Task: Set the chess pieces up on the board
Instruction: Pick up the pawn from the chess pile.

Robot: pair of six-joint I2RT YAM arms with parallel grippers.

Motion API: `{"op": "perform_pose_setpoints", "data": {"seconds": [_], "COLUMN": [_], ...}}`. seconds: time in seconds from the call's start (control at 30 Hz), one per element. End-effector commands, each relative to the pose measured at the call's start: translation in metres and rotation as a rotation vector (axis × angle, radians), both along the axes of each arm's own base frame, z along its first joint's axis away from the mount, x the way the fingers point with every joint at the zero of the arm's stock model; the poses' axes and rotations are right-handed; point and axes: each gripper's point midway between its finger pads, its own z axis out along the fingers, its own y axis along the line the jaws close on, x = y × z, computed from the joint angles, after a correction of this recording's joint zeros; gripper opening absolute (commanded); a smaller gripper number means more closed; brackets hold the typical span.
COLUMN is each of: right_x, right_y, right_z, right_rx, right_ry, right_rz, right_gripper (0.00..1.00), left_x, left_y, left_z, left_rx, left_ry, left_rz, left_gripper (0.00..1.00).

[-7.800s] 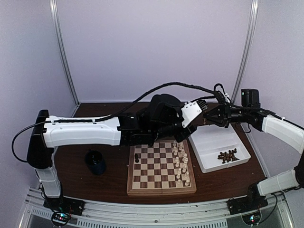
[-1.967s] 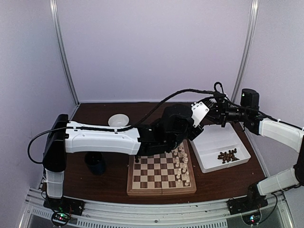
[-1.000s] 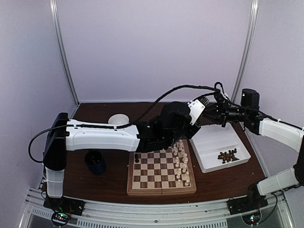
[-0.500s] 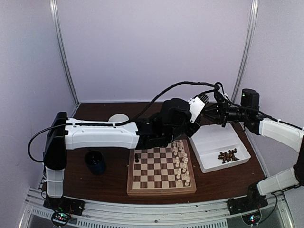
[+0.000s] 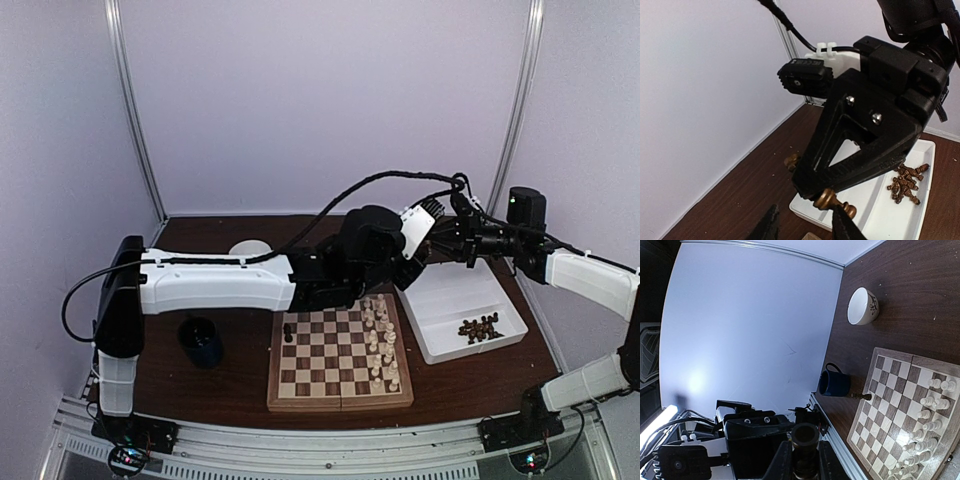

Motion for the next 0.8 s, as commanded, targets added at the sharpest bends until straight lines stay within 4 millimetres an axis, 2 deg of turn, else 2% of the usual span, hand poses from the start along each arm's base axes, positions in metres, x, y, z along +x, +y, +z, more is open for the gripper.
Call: {"op": "perform_pose_setpoints", "data": {"seconds": [0.0, 0.13, 0.3, 0.6, 0.77], "right_x": [0.002, 0.004, 0.005, 0.005, 0.005], "right_y": [-0.001, -0.002, -0.002, -0.003, -0.003], "right_z": [-0.005, -0.006, -0.007, -0.006, -0.005], "right_rx": [-0.005, -0.002, 0.000, 0.001, 0.004], "right_ry": [-0.006, 0.001, 0.011, 0.010, 0.010], "right_rz": [-0.006, -0.010, -0.013, -0.016, -0.015], "right_gripper": [0.04, 0.04, 0.04, 0.04, 0.04], "left_x": [-0.002, -0.010, -0.017, -0.013, -0.007], "left_y": [0.005, 0.014, -0.001, -0.010, -0.008], "left_z": [0.012, 0.016, 0.012, 0.010, 0.008], "left_rx": [-0.081, -0.134, -0.079, -0.078, -0.072], "left_ry": [0.006, -0.021, -0.097, -0.105, -0.103], "left_rz": [-0.009, -0.018, -0.002, 0.013, 0.047], "left_gripper": [0.39, 0.41, 0.41, 0.37, 0.35]}}
